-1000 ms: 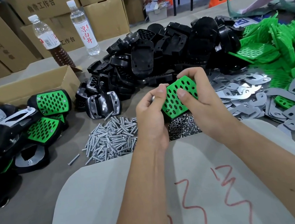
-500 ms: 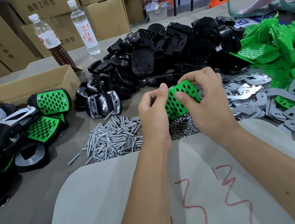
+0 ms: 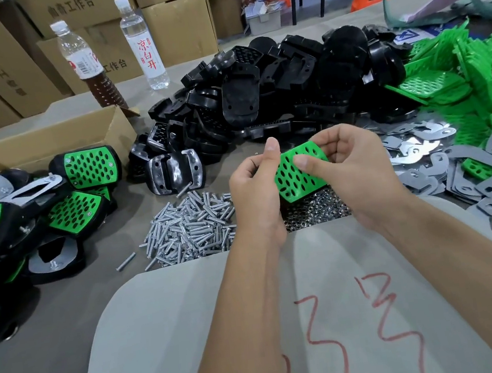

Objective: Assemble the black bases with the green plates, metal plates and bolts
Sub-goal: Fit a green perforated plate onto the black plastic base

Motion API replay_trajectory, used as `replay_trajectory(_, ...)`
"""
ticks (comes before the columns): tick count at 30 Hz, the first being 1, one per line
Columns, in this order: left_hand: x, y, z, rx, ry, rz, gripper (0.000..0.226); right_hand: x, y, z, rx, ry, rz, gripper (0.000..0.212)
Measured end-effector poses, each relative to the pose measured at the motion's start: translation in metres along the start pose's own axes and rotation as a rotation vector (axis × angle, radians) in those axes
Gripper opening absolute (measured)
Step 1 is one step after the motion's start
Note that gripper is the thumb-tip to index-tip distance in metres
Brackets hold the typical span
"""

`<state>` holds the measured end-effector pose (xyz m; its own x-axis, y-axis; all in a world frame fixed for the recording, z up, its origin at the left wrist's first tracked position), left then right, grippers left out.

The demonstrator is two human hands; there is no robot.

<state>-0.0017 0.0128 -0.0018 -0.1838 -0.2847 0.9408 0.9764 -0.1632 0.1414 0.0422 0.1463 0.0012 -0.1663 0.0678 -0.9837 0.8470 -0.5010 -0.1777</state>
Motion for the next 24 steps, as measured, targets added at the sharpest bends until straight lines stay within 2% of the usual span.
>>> replay_trajectory(4, 0.0, 0.0, -0.003, -0.033, 0.016, -0.042, 0.04, 0.0, 0.0, 0.0, -0.055, -0.013, 0.009, 0.028)
replay_trajectory(7, -0.001, -0.002, -0.004, 0.002, 0.082, -0.096, 0.047, 0.001, 0.001, 0.001, -0.075, 0.01, -0.006, 0.029)
replay_trajectory(17, -0.005, -0.001, -0.004, -0.007, 0.154, -0.221, 0.052, -0.006, 0.005, 0.003, -0.194, 0.118, -0.202, 0.031)
replay_trajectory(20, -0.005, -0.001, -0.002, 0.01, 0.171, -0.201, 0.047, -0.001, 0.002, 0.001, -0.124, 0.01, -0.17, 0.029)
replay_trajectory(24, -0.006, -0.006, 0.0, 0.072, 0.161, -0.129, 0.044, 0.001, -0.007, -0.011, 0.069, -0.361, 0.006, 0.008)
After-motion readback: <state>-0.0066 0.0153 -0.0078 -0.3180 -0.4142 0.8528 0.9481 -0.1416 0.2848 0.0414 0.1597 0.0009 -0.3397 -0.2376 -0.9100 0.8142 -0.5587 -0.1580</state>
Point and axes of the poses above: each hand's wrist, its own y-axis away from the middle knuckle, its own z-axis out of the palm, x = y × z, the point moved 3 cm from there along -y, towards the middle knuckle, and after that the axes turned 2 degrees about -y, right-handed, at the moved point
